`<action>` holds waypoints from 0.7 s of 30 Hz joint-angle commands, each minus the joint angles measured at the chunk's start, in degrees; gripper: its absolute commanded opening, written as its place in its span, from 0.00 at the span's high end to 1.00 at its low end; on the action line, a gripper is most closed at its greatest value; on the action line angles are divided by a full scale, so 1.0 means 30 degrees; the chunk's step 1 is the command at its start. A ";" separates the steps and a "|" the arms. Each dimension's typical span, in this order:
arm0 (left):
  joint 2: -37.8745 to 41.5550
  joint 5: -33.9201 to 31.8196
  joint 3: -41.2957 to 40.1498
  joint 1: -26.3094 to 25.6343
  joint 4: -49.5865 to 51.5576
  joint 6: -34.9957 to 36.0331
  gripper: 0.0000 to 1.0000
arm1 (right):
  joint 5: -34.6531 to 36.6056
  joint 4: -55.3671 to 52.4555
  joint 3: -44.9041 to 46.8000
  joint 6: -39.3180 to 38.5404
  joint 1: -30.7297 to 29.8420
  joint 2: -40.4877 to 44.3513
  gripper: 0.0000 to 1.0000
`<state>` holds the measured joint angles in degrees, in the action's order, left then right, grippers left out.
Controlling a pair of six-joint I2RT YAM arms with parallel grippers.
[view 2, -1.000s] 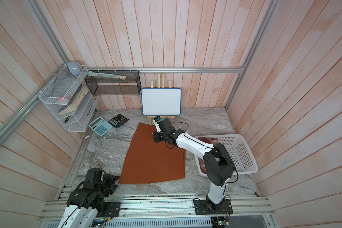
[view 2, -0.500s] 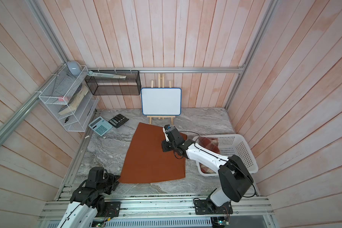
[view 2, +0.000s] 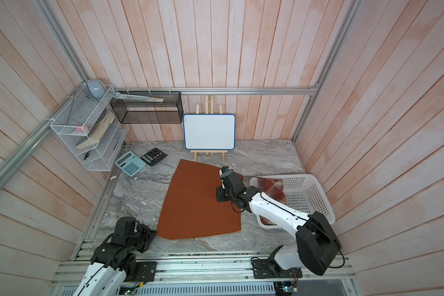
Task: Roll up the skirts
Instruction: Fold the skirt at the center of the board.
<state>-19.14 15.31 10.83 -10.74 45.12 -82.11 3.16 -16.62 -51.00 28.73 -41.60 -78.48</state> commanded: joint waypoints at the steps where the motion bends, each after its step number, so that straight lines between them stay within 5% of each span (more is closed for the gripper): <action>1: -0.0124 -0.0181 0.0752 -0.0194 -0.0728 0.0553 1.00 | 0.1164 -0.3414 0.1993 0.2415 -0.0205 0.1516 0.82; 10: -0.2060 -0.0056 0.0030 -0.1492 -0.3921 0.0066 1.00 | 0.3210 -0.6217 0.6695 0.9463 -0.2235 0.6214 0.65; 21: -0.1718 -0.0595 0.0482 -0.1838 -0.3977 0.0462 1.00 | 0.3183 -0.5106 0.7752 1.1774 -0.3753 0.4769 0.59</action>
<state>-25.12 14.59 11.53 -16.05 34.63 -81.43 11.92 -31.73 -28.80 60.45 -52.07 -63.72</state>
